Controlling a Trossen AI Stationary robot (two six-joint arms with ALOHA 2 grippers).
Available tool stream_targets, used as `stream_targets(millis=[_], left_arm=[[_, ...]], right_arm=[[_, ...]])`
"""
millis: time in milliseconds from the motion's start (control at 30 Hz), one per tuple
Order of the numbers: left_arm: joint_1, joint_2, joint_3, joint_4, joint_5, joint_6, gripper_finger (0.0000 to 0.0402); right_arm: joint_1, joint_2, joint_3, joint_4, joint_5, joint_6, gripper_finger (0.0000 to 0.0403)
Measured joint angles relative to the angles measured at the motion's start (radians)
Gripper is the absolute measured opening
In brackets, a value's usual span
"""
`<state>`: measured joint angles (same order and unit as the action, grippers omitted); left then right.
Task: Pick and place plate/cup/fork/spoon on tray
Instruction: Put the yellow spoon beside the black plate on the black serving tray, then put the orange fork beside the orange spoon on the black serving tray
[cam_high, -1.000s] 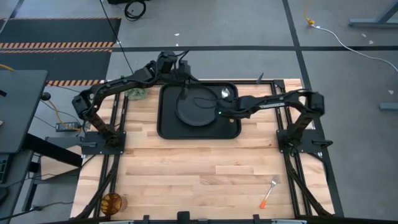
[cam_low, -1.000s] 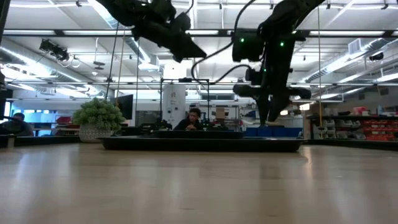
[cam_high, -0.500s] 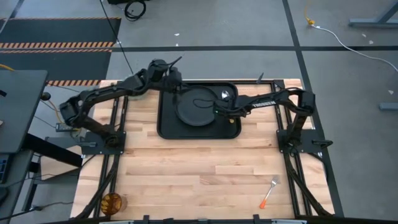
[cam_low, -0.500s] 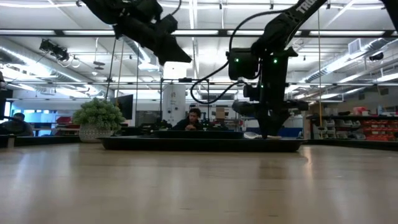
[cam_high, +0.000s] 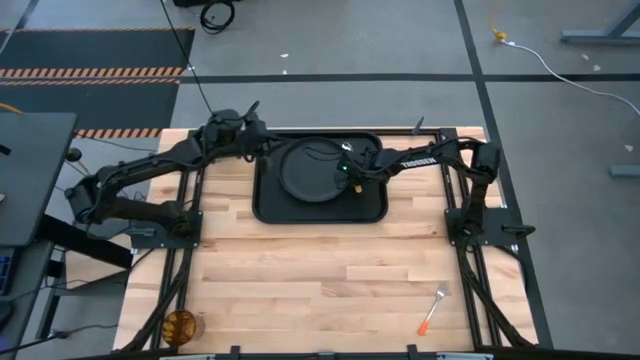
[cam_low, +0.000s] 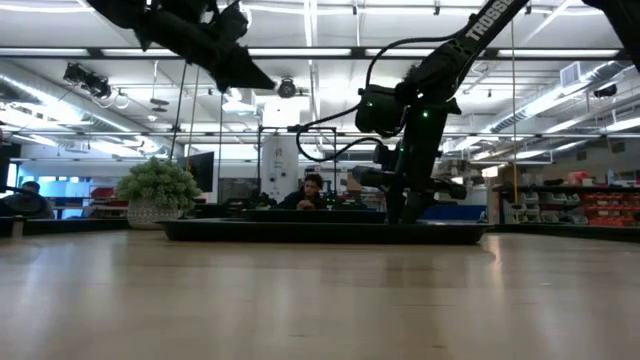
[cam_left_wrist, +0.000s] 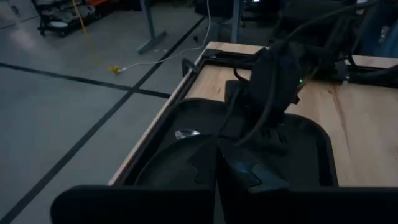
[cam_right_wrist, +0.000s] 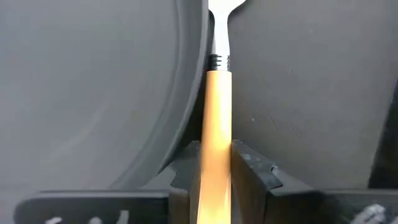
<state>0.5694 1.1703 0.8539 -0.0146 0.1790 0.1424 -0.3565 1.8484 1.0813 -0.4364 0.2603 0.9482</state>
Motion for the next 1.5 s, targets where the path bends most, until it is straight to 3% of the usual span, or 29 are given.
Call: stream_targets(millis=[500,933,1133,1333,1500], left_arm=[[-0.008,0.0,0.001,0.034,-0.006,0.01,0.0013],[-0.008,0.0,0.001,0.04,-0.029,0.027,0.0013],[-0.008,0.0,0.001,0.04,-0.029,0.028,0.0013],[-0.008,0.0,0.002,0.041,-0.029,0.03,0.0013],[-0.008,0.001,0.002,0.054,-0.029,0.03,0.0013]], right_arm=[[0.02,-0.001,0.0,0.017,-0.001,0.003,0.0084],[0.097,-0.021,0.0,0.004,0.007,0.025,0.0159],[0.122,-0.144,0.0,-0.125,0.048,0.02,0.0185],[0.226,-0.295,0.0,-0.391,0.077,0.095,0.02],[0.406,-0.342,0.0,-0.573,-0.051,0.33,0.0204]])
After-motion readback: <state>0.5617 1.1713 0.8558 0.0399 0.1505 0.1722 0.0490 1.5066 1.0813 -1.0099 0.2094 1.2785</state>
